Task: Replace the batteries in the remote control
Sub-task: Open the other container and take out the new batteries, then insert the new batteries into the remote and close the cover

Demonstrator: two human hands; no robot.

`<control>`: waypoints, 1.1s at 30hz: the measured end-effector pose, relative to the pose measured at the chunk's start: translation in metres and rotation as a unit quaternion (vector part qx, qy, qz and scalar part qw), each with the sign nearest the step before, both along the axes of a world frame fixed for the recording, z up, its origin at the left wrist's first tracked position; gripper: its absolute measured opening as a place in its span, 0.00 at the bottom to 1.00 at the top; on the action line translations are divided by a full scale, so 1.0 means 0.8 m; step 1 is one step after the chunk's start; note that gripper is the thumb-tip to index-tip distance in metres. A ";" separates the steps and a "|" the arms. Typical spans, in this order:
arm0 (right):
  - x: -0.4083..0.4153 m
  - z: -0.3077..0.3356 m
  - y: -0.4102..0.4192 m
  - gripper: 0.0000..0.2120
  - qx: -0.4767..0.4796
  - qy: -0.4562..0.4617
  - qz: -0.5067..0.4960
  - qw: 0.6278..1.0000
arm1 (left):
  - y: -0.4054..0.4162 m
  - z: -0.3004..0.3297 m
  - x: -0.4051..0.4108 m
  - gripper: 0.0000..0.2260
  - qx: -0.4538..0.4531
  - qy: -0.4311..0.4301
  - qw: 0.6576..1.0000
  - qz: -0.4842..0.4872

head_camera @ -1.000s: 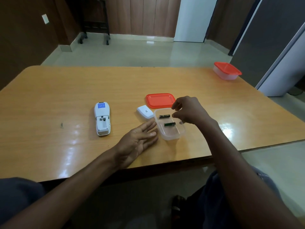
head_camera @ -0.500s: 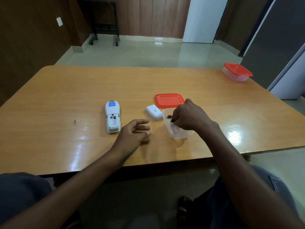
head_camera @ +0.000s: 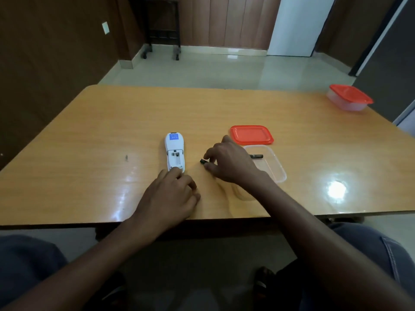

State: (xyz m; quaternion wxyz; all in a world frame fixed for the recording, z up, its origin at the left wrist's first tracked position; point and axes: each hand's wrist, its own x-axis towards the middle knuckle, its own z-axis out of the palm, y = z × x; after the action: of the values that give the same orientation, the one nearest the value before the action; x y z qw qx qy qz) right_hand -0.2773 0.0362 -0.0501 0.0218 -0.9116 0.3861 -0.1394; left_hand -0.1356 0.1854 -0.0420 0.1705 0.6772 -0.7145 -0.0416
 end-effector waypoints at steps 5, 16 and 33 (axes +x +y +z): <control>-0.051 0.036 -0.008 0.06 0.030 -0.079 -0.092 0.992 | -0.003 -0.013 0.007 0.13 -0.025 -0.020 0.999 0.012; -0.101 0.023 -0.027 0.11 -0.015 0.100 -0.212 0.972 | -0.005 -0.028 0.018 0.14 0.014 0.003 1.000 0.024; -0.085 0.067 -0.010 0.07 0.054 -0.033 -0.158 0.985 | -0.008 -0.024 0.030 0.13 0.022 0.025 0.999 0.035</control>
State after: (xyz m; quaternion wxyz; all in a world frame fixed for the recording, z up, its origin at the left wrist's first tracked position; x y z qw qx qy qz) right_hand -0.3451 0.0281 0.0032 0.0618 -0.8316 0.5313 -0.1497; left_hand -0.1119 0.1787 -0.0609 0.1745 0.7039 -0.6851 -0.0685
